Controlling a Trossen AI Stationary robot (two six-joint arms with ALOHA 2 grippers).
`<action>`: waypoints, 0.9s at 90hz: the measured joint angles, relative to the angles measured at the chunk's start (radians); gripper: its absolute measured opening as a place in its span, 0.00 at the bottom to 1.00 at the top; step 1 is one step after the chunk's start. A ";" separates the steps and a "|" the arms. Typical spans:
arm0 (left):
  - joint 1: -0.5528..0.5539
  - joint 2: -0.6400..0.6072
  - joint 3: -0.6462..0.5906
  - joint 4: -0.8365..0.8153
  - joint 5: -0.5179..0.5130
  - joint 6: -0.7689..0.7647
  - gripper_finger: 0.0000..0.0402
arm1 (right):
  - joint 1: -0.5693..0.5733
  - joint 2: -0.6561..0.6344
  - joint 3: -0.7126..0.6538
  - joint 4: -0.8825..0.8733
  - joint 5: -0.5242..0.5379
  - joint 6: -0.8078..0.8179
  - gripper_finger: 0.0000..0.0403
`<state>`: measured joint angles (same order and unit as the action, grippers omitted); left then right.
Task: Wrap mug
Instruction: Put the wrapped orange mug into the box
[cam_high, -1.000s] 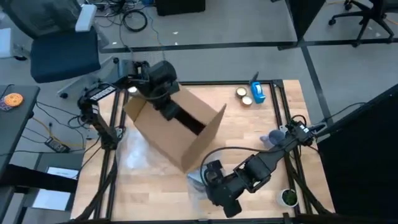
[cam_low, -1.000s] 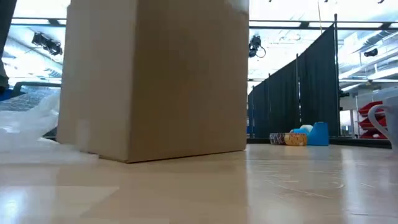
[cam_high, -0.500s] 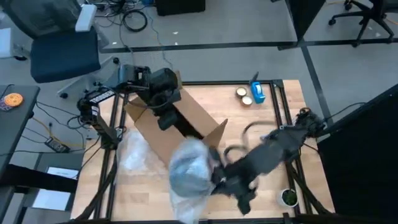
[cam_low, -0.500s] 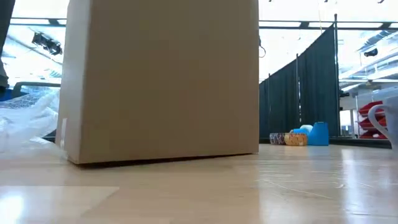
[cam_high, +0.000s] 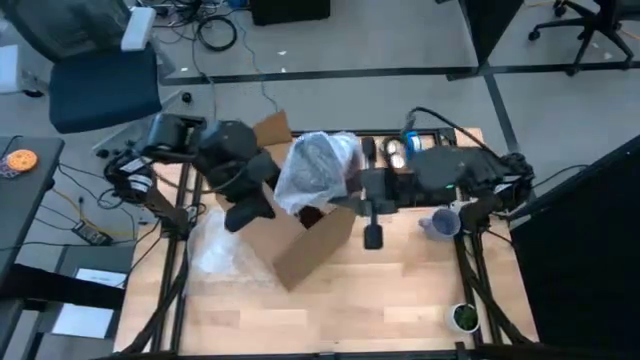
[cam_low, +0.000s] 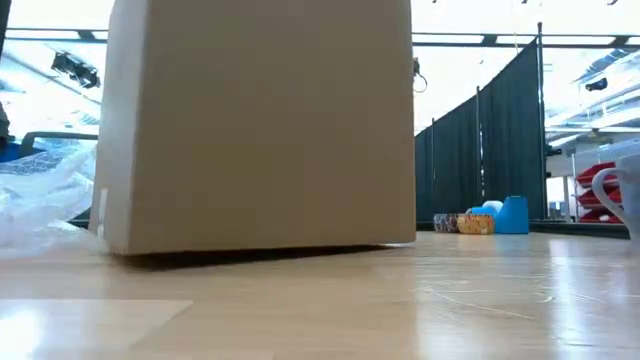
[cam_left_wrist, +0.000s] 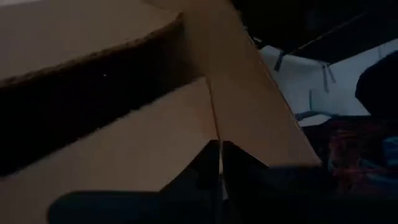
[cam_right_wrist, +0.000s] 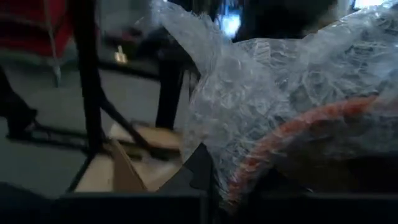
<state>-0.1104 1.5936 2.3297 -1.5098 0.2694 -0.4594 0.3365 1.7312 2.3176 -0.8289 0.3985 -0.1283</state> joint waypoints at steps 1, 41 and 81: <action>-0.005 -0.001 0.000 -0.001 -0.009 -0.002 0.01 | -0.002 0.002 -0.002 -0.007 -0.003 0.001 0.01; -0.069 -0.028 0.001 -0.010 -0.282 -0.012 0.01 | -0.055 0.036 -0.058 0.013 -0.099 0.003 0.01; -0.187 -0.043 -0.003 -0.062 -0.619 -0.044 0.01 | -0.036 0.036 -0.274 0.223 -0.556 0.022 0.01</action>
<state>-0.2977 1.5501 2.3271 -1.5720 -0.3495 -0.5037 0.3001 1.7676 2.0441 -0.6059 -0.1578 -0.1058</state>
